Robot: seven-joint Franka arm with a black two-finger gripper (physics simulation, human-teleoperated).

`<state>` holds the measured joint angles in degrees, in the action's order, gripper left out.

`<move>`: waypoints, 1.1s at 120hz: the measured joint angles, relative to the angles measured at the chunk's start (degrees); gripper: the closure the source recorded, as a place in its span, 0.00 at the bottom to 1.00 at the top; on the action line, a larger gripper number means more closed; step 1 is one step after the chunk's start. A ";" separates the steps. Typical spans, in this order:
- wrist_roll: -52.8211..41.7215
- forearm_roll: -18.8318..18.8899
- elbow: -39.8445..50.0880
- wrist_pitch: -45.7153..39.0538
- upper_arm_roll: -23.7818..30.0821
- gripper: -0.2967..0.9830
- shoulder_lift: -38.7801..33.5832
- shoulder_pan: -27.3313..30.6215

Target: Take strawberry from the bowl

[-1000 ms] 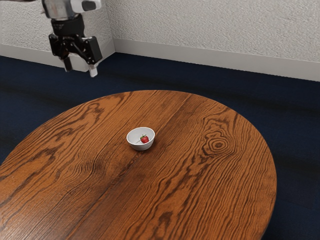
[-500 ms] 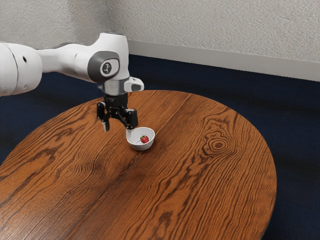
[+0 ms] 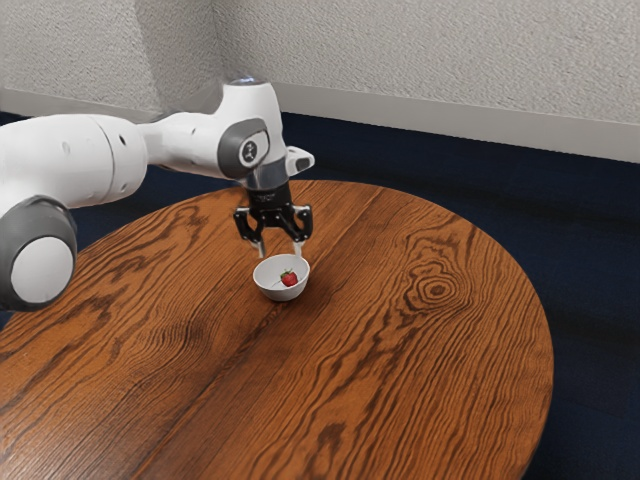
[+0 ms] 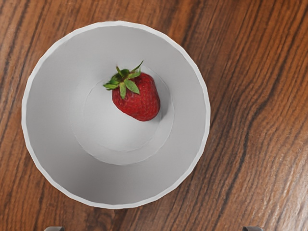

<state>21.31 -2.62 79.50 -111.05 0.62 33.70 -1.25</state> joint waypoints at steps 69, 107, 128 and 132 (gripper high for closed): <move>7.96 -2.93 -1.14 -2.69 -0.81 0.57 5.37 0.95; 9.90 -5.26 -1.77 -6.85 -2.07 0.58 7.73 0.53; 10.62 -5.95 -1.78 -9.15 -2.26 0.58 9.23 0.45; 10.73 -6.14 -1.78 -9.46 -2.54 0.58 9.48 0.41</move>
<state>32.04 -8.76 77.72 -120.51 -1.92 43.18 -0.84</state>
